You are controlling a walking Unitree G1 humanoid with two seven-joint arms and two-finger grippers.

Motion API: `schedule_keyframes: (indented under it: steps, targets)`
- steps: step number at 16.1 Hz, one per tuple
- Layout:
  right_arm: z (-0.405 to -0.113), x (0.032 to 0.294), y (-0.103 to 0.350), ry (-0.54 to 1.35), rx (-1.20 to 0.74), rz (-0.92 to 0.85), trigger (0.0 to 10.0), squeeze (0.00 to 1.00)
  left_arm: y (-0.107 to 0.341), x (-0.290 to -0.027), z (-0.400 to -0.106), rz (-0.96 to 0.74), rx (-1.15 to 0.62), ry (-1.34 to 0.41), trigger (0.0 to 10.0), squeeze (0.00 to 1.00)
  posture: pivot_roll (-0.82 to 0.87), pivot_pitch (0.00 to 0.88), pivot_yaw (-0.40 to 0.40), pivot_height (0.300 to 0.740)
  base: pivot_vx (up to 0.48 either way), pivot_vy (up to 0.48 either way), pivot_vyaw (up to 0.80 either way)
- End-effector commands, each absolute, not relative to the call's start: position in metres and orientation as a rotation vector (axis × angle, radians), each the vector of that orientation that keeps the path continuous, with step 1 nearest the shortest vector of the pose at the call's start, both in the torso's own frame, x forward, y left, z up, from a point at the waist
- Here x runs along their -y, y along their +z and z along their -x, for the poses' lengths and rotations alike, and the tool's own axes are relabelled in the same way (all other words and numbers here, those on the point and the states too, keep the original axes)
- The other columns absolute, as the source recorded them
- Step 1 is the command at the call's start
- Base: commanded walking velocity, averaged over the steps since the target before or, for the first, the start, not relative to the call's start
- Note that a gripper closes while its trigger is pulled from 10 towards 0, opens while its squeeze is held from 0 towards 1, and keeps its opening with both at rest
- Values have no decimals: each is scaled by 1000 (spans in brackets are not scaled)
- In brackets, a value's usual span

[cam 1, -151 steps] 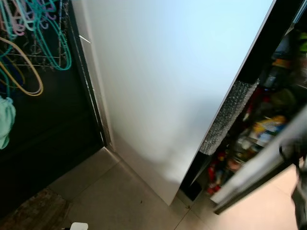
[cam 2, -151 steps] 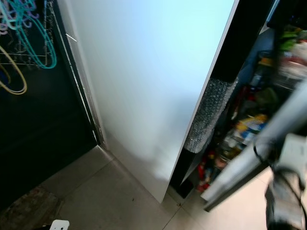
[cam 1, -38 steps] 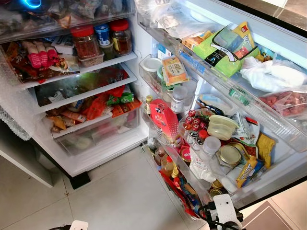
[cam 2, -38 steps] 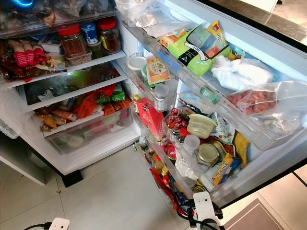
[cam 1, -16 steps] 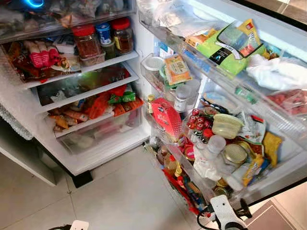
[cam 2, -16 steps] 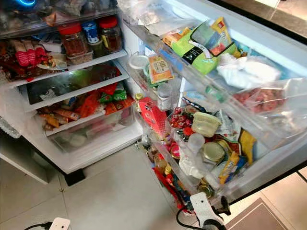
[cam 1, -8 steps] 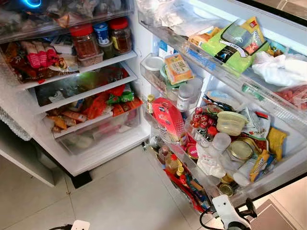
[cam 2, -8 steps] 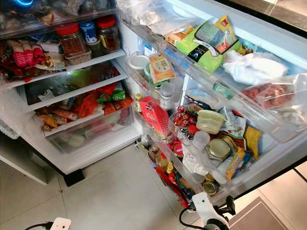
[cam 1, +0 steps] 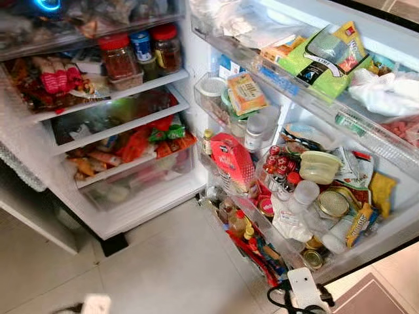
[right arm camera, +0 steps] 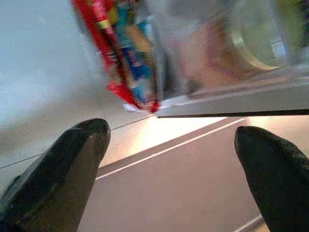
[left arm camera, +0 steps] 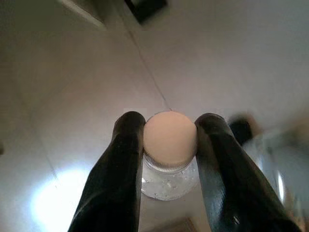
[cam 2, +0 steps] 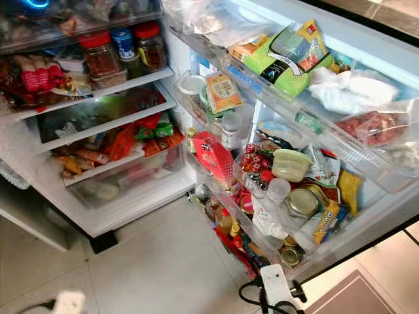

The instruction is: Restocking fridge

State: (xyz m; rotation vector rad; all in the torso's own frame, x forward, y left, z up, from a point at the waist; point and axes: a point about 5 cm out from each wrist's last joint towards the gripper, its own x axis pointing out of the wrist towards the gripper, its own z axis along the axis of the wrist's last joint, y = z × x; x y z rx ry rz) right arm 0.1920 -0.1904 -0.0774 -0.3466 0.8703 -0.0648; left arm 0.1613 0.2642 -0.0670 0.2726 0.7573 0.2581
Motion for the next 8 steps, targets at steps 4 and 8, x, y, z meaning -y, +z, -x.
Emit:
schedule_keyframes:
  steps: [4, 8]
  targets:
    - [-189, 185, -81, -7, -910, 195, 10000, 0, 6, -271, -217, -289, -256, 325, 10000, 0, 43, 94, 19, 740, 0, 0, 0]
    - [-195, 186, -78, 28, -908, 177, 10000, 0, 59, -221, -271, -234, 22, 193, 10000, 0, 41, 64, 7, 740, 0, 0, 0]
